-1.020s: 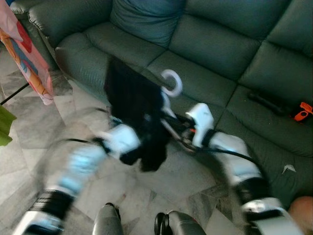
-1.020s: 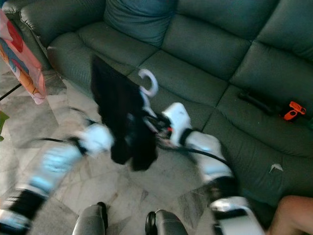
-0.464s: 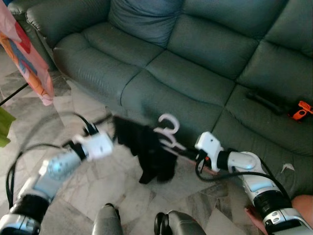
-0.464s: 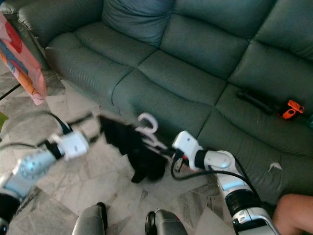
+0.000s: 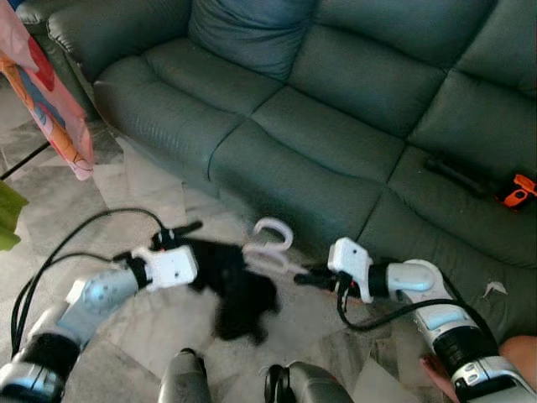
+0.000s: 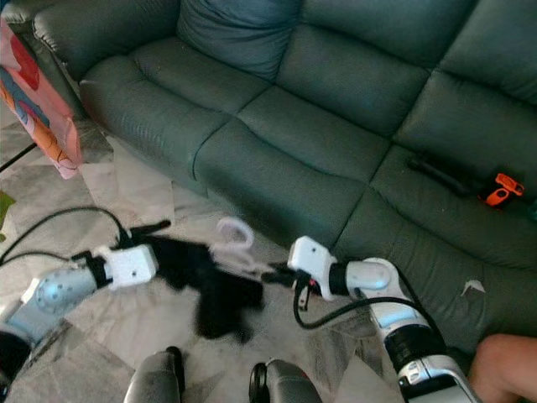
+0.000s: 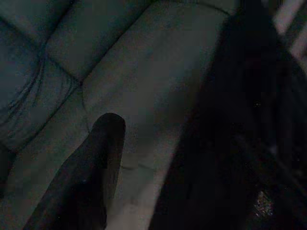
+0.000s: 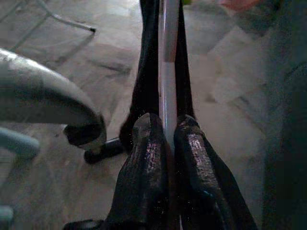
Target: Hang hanger
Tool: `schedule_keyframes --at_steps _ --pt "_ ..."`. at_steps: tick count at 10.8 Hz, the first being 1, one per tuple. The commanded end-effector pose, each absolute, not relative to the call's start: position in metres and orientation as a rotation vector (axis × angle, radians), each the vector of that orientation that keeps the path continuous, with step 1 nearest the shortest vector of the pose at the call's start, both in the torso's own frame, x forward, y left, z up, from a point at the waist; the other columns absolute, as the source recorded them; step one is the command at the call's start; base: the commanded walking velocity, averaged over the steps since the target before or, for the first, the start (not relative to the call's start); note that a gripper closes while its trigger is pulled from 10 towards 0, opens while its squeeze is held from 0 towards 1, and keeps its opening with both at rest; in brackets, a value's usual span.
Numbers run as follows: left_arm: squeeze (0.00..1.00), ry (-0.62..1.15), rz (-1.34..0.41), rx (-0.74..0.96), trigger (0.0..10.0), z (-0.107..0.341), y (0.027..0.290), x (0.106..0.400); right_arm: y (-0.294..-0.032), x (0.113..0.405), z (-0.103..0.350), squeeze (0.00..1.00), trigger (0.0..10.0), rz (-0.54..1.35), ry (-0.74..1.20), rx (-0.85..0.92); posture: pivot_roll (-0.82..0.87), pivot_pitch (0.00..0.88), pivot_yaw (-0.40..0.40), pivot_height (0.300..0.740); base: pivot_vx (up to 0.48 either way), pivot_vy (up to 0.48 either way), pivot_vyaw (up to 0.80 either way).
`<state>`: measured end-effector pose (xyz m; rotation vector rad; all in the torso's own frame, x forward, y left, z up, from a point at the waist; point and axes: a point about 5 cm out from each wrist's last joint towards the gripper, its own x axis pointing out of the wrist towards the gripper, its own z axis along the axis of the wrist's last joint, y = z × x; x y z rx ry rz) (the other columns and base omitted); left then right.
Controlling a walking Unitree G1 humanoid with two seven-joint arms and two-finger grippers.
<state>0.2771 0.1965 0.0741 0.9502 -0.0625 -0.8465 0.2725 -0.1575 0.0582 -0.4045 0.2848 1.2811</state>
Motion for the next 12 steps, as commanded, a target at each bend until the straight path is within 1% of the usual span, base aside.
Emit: schedule_keyframes --at_steps 1,2,3,4,5,7,10,12 --pt "0.00 -0.050 -0.880 0.954 10.0 0.069 0.191 0.276 -0.155 0.277 0.071 0.00 10.0 1.345 0.230 -0.467 0.02 0.158 -0.088 0.740 0.000 0.000 0.00" --pt "0.00 -0.055 -0.894 0.938 10.0 0.067 0.184 0.276 -0.154 0.278 0.072 0.00 10.0 1.371 0.230 -0.517 0.02 0.153 -0.085 0.740 0.000 0.000 0.00" --pt "0.00 -0.044 -0.919 0.934 10.0 0.064 0.183 0.274 -0.154 0.279 0.072 0.00 10.0 1.376 0.223 -0.529 0.02 0.154 -0.088 0.740 0.000 0.000 0.00" --pt "0.00 0.004 -0.966 0.932 0.0 0.056 0.186 0.269 -0.153 0.279 0.074 0.00 10.0 1.383 0.211 -0.545 0.02 0.156 -0.086 0.740 0.000 0.000 0.00" --pt "0.00 0.045 -0.977 0.935 0.0 0.052 0.190 0.268 -0.153 0.279 0.074 0.00 10.0 1.385 0.207 -0.545 0.02 0.157 -0.082 0.740 0.000 0.000 0.00" --pt "0.00 0.070 -0.975 0.931 0.0 0.050 0.192 0.269 -0.152 0.279 0.073 0.00 10.0 1.385 0.197 -0.552 0.02 0.159 -0.082 0.740 0.000 0.000 0.00" --pt "0.00 0.162 -1.022 0.914 0.0 0.044 0.196 0.269 -0.151 0.278 0.072 0.00 10.0 1.392 0.192 -0.568 0.02 0.158 -0.080 0.740 0.000 0.000 0.00" --pt "0.00 0.183 -1.030 0.916 0.0 0.044 0.198 0.270 -0.151 0.279 0.072 0.00 10.0 1.396 0.190 -0.584 0.02 0.160 -0.080 0.740 0.000 0.000 0.00"
